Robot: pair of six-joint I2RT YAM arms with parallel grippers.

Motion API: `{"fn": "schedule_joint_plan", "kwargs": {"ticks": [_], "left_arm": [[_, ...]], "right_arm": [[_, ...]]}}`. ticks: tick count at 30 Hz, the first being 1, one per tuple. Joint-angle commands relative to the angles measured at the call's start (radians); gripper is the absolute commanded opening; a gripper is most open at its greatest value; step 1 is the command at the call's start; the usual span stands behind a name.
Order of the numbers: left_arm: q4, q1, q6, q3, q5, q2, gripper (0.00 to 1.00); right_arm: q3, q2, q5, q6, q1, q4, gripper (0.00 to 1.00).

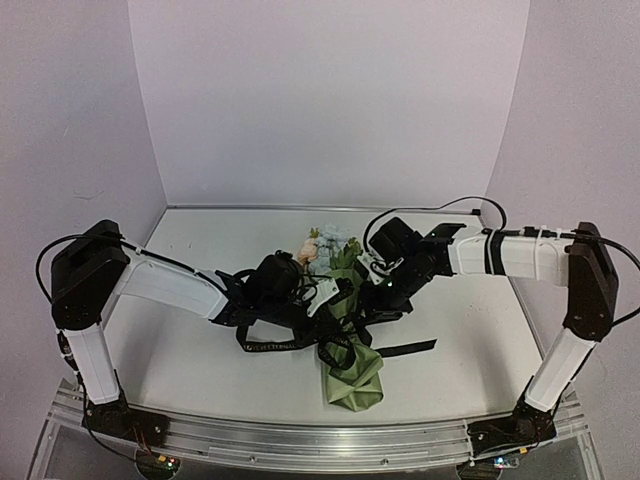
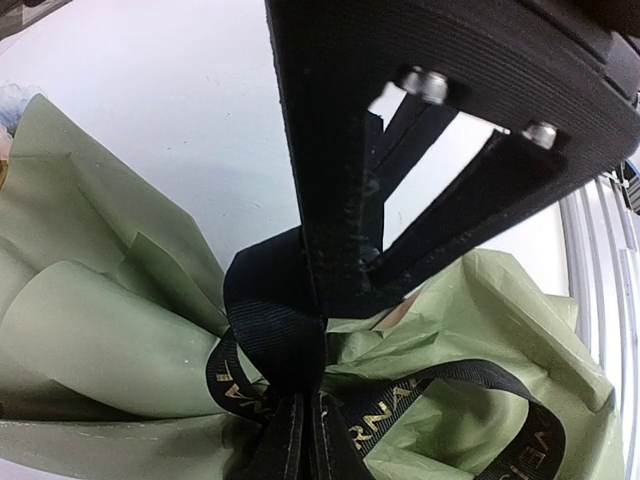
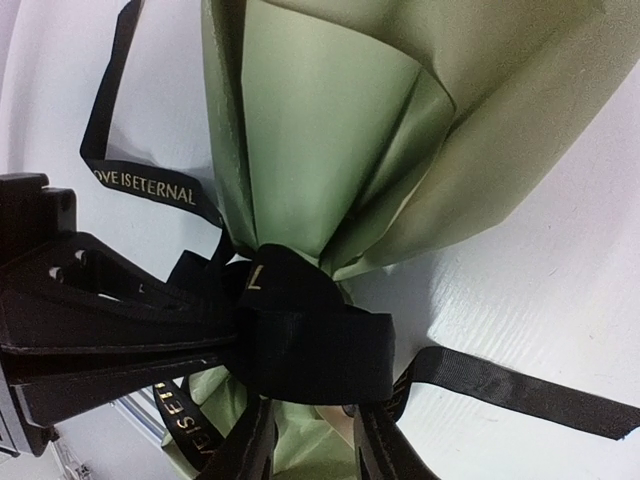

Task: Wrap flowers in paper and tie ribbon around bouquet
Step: Tie the half-tied ribbon around the folded bouquet.

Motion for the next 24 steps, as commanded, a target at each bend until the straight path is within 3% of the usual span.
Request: {"fn": "schedule_joint_plan", "kwargs": {"ticks": [1,9,18,24], "left_arm": [[-0.002,0.003,-0.002,0.038,-0.001,0.007,0.05],[-0.012,0.004,0.007,0.046,0.010,0.011,0.06],[-0.028,0.003,0.017,0.051,0.015,0.014,0.05],[-0.033,0.004,0.021,0.056,0.015,0.015,0.06]], "right_arm": [[-0.023,-0.052,0.035,0.038,-0.009,0.038,0.29],[-0.060,-0.086,0.058,0.032,-0.010,0.057,0.31],[-0.063,-0.089,0.081,0.050,-0.022,0.101,0.46],[-0.019,-0.031,0.046,0.066,-0.023,0.103,0.46]]}}
